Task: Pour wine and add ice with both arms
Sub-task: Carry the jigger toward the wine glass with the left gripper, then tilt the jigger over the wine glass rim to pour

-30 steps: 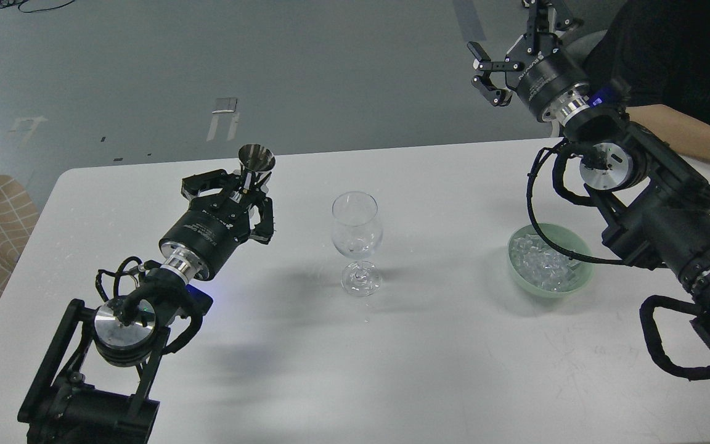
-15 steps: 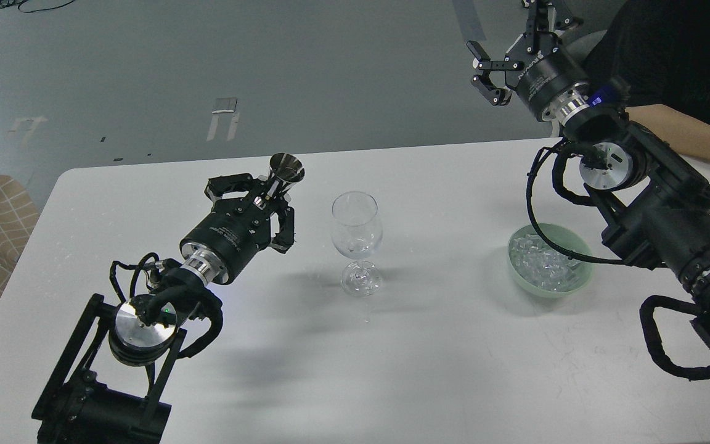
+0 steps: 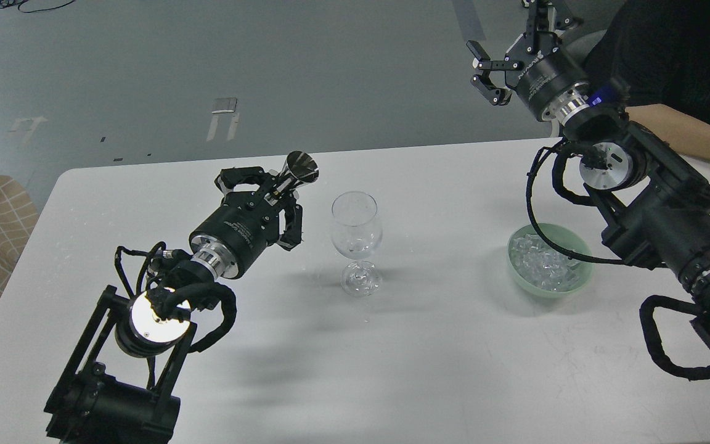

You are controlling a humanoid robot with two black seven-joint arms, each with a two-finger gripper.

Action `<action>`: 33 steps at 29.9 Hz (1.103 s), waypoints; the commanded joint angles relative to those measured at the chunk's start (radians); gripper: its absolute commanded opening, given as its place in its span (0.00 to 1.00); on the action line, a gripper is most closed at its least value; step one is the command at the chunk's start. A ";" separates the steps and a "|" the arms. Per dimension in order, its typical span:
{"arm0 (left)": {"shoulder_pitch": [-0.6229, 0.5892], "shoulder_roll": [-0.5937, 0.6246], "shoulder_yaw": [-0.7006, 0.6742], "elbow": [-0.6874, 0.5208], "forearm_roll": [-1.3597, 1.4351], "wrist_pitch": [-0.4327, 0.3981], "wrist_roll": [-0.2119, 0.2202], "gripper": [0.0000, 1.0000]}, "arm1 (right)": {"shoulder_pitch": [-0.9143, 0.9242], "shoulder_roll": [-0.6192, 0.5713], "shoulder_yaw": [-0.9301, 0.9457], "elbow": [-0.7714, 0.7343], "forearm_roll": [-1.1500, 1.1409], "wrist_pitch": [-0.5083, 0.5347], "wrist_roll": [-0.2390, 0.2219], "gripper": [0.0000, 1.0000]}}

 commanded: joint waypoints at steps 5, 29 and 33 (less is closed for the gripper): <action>-0.011 0.001 0.058 -0.010 0.070 0.006 0.006 0.00 | 0.000 -0.001 0.001 0.000 0.001 0.000 0.000 1.00; -0.028 0.017 0.072 -0.013 0.216 0.004 0.018 0.00 | 0.000 -0.001 0.001 -0.002 0.001 0.000 0.001 1.00; -0.030 0.023 0.073 -0.031 0.237 0.001 0.028 0.00 | 0.000 -0.001 0.001 -0.002 0.001 0.000 0.001 1.00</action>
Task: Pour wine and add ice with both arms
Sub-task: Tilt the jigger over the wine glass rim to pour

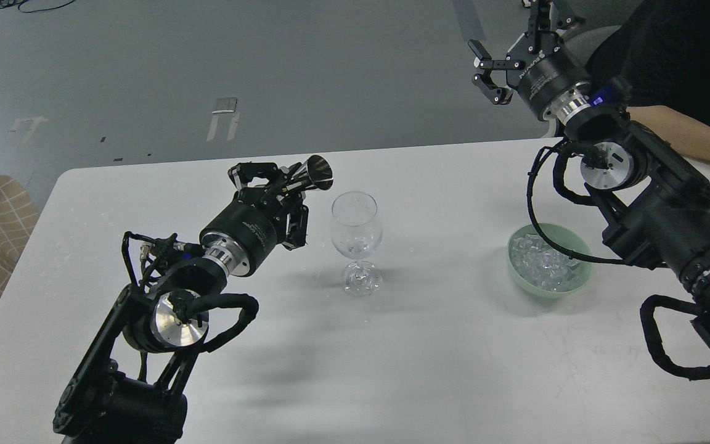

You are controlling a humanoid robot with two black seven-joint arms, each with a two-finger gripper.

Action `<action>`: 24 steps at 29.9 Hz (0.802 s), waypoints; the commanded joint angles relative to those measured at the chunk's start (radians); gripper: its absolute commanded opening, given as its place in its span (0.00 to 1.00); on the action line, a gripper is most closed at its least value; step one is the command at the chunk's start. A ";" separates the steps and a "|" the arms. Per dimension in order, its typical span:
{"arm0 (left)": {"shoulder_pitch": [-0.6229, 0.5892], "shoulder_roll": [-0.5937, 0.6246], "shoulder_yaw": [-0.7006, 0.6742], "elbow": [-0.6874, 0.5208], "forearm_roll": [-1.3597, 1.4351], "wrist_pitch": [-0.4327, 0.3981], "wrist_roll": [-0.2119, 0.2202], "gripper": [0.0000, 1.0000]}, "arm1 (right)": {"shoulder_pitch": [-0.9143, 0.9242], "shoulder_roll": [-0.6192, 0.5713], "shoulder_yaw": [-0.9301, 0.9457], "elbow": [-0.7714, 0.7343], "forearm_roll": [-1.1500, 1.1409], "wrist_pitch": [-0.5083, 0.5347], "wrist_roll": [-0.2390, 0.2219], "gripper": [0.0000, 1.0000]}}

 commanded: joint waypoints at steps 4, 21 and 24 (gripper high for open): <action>0.003 0.009 0.000 -0.031 0.033 -0.010 0.005 0.00 | 0.000 0.000 -0.001 0.000 0.000 0.000 0.000 1.00; -0.002 0.040 0.006 -0.039 0.148 -0.071 0.005 0.00 | 0.000 0.003 -0.001 0.000 0.000 0.000 0.002 1.00; -0.005 0.043 0.006 -0.043 0.177 -0.086 0.007 0.00 | 0.000 0.002 -0.001 0.001 0.000 0.000 0.002 1.00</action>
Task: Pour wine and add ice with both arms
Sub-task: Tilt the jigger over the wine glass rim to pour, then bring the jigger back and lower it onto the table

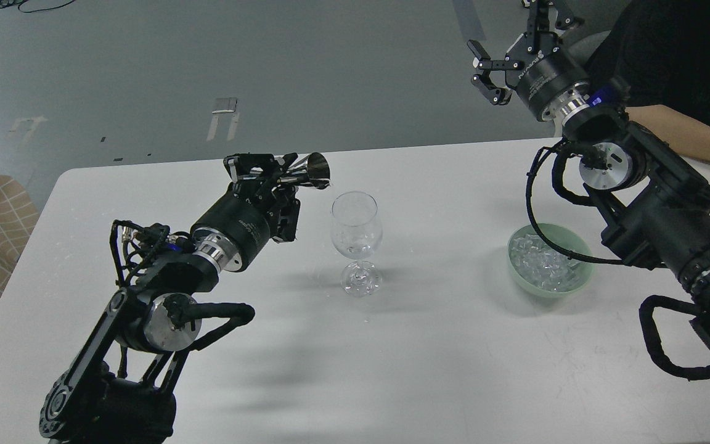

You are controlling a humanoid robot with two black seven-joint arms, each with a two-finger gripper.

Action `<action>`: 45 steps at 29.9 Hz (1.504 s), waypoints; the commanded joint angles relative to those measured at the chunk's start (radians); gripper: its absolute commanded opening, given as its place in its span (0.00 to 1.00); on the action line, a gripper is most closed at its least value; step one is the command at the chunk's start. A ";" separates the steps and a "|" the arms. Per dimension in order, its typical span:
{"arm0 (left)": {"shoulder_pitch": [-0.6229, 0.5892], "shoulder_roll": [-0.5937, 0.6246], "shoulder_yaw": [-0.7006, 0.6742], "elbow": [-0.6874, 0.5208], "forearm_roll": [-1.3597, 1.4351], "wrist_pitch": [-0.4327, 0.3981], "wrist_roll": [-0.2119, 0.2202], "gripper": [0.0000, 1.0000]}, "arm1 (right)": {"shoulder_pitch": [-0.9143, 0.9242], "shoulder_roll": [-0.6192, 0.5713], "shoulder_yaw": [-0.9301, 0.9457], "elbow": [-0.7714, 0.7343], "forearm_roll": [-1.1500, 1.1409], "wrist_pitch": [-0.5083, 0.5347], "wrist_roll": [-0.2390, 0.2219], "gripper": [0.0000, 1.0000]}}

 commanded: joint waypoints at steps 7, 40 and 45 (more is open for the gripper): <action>-0.036 0.026 0.000 -0.006 0.040 -0.023 0.002 0.00 | 0.000 0.000 0.000 0.002 0.000 0.000 0.000 1.00; -0.128 0.127 0.127 -0.007 0.455 -0.103 0.000 0.00 | 0.002 -0.001 0.002 -0.001 0.000 -0.002 0.000 1.00; -0.143 0.141 0.132 -0.007 0.466 -0.109 0.000 0.00 | 0.003 -0.001 0.000 -0.001 0.000 -0.002 0.000 1.00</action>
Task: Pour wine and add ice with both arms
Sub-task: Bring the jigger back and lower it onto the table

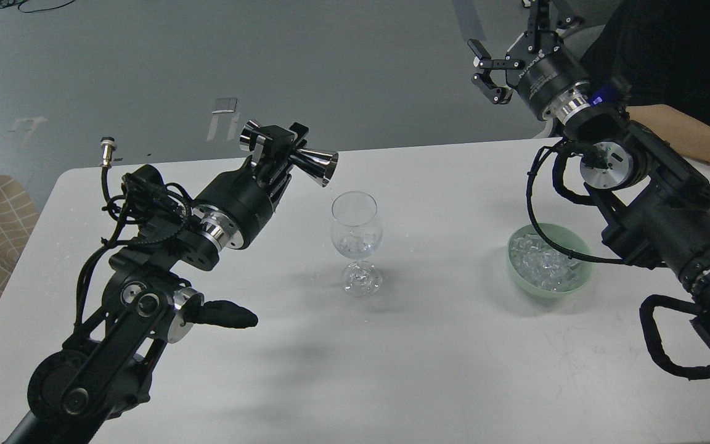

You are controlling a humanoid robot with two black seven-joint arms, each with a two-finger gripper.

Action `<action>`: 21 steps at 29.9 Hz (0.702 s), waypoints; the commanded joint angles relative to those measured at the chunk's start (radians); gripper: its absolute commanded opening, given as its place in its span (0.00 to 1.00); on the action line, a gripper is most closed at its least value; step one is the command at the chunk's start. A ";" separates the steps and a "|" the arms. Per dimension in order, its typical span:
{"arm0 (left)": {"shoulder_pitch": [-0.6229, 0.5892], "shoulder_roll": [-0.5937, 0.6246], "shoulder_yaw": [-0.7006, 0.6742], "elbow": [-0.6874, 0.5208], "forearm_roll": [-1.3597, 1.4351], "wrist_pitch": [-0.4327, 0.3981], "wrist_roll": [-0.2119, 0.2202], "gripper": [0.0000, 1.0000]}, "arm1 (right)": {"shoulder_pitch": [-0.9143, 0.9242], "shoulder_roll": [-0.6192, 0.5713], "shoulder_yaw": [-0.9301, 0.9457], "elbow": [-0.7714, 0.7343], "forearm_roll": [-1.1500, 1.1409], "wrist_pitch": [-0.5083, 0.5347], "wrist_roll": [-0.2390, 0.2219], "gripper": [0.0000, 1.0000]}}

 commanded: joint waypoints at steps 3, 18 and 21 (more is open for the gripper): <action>-0.009 -0.014 -0.023 0.000 -0.030 0.004 0.026 0.00 | 0.001 0.000 -0.001 0.000 -0.001 0.000 0.000 1.00; 0.077 -0.063 -0.452 0.066 -0.984 0.130 -0.012 0.00 | 0.001 0.000 -0.001 0.000 -0.001 -0.002 -0.002 1.00; 0.150 -0.094 -0.541 0.098 -1.113 0.127 -0.058 0.00 | 0.001 0.000 -0.001 0.000 0.000 -0.002 -0.002 1.00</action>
